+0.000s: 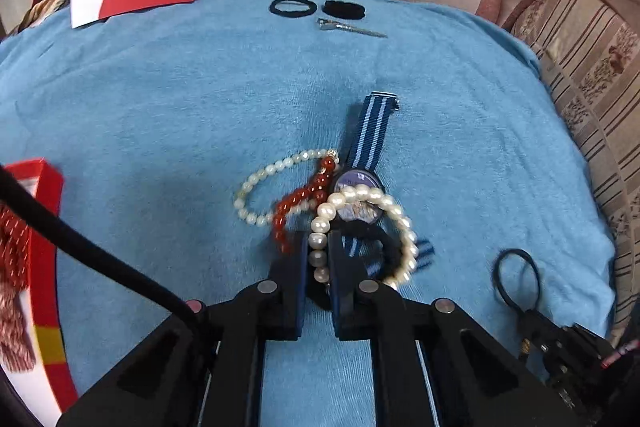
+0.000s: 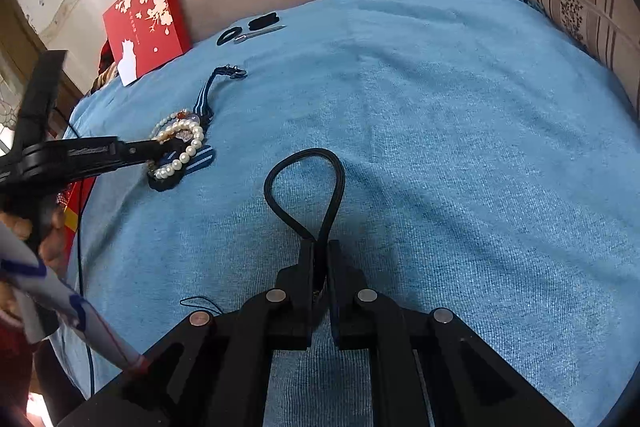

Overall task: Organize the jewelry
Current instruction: 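Grasp the black cord lanyard with the right gripper while the left grasps the pearl bracelet, then lift the pearl bracelet and black cord and carry them toward the tray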

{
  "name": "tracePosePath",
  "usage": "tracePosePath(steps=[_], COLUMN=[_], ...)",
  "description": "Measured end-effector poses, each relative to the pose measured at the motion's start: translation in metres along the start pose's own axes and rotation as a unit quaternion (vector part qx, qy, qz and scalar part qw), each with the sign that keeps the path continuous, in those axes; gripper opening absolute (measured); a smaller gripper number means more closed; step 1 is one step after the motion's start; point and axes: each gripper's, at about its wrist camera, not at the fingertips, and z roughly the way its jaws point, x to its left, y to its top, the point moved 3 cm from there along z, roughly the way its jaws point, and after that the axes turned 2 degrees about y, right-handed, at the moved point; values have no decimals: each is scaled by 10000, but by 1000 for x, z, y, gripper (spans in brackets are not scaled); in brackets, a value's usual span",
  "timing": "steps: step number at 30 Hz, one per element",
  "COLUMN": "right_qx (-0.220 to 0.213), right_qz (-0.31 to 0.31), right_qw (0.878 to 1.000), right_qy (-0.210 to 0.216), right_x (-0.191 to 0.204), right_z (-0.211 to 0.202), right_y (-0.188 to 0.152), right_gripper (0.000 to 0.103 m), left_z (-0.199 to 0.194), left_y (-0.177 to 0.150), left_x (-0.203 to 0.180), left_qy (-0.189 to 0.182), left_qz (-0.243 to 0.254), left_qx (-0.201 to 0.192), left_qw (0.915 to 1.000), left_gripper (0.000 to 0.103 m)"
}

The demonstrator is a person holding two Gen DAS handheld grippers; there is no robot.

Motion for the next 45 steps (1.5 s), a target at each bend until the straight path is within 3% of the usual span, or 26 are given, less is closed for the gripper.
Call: tracePosePath(steps=[3,7,14,17,19,28,30,31,32,33,34,35,36,45], right_qx=[-23,-18,33,33,1,-23,-47,-59,-69,-73,-89,-90,-67,-355], right_qz=[-24,72,158,279,358,153,79,45,2,-67,-138,-186,-249,-454], right_qw=[10000,9999,9997,9992,9988,9998,10000,10000,9999,9998,9995,9993,9992,9980], right_qy=[-8,84,209,270,333,113,16,-30,-91,-175,-258,-297,-313,-259], right_x=[1,-2,0,-3,-5,8,11,12,14,17,19,20,22,45], right_z=[1,0,-3,-5,-7,-1,1,2,3,4,4,4,4,-31], right_y=[0,-2,-6,-7,-8,-3,-4,-4,-4,-4,-4,-4,-4,6], right_gripper=[7,7,8,15,21,30,30,30,30,30,24,9,7,6], left_z=[-24,-48,-56,-60,-63,-38,-38,-39,-41,-42,-43,-45,-48,-125], left_y=[-16,-51,-99,-98,-93,-83,-88,-90,-92,-94,-95,-96,-97,-108], left_x=[14,39,84,92,90,57,51,51,50,51,51,52,53,51], left_qy=[-242,-304,-253,-363,-334,101,179,213,292,350,255,144,109,49], left_qz=[-126,-303,-671,-859,-805,-23,81,92,101,101,54,-63,-149,-319], left_qx=[-54,-7,223,126,-20,-87,-105,-111,-120,-102,-73,-81,-87,-861], left_qw=[9996,9991,9972,9956,9962,9999,9998,9997,9994,9993,9996,9998,9998,9958], left_gripper=[9,9,10,24,44,48,48,42,32,9,9,9,9,9])
